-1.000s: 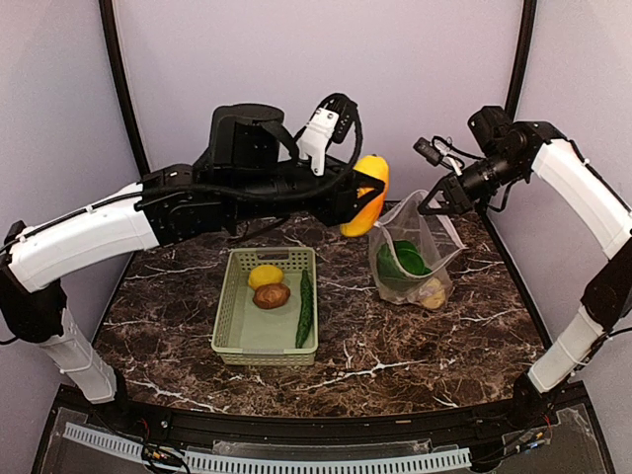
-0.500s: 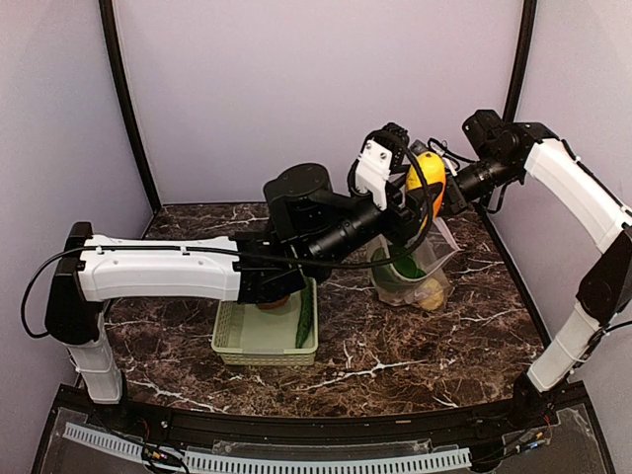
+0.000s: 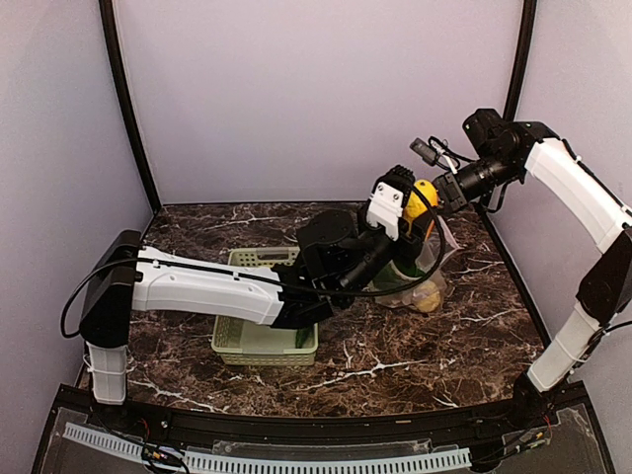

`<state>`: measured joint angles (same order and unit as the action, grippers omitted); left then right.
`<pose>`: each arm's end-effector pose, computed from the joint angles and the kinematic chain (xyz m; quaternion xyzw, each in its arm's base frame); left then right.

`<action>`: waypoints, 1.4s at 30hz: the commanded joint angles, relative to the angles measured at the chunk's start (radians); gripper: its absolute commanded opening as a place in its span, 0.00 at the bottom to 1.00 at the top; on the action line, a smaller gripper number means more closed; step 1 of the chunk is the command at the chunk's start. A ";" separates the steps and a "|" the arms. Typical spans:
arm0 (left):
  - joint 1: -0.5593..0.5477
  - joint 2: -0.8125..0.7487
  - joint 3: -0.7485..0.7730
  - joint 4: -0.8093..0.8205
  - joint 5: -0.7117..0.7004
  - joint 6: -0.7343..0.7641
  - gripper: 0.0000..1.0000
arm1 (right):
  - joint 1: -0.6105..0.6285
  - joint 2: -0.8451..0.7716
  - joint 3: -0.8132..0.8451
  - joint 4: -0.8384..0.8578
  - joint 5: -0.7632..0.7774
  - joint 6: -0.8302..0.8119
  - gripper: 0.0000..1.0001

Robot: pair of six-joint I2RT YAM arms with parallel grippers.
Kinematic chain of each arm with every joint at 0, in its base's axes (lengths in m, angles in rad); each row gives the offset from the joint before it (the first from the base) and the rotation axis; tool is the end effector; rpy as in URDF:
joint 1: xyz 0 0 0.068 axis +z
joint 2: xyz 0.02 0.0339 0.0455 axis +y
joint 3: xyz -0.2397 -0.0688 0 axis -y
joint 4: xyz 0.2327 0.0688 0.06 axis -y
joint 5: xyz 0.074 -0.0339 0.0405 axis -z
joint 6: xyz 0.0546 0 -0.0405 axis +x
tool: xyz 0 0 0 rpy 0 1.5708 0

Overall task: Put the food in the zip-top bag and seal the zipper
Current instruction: Place the fake fruit in the zipper food storage bag.

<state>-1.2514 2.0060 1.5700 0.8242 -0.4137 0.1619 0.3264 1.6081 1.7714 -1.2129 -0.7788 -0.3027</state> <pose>0.1691 -0.4413 0.3339 0.2245 0.5256 -0.3231 0.7542 0.2766 0.1341 0.3522 -0.3696 0.8198 0.3696 0.2340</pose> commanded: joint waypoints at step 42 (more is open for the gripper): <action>-0.034 -0.245 -0.021 -0.724 -0.249 -0.679 0.51 | -0.004 0.007 0.050 0.076 0.049 0.034 0.00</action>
<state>-1.2804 1.7241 1.5360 0.3267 -0.6449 -0.2874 0.3214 1.6032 1.7744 -1.1782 -0.7383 -0.2790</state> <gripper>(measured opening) 0.559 0.003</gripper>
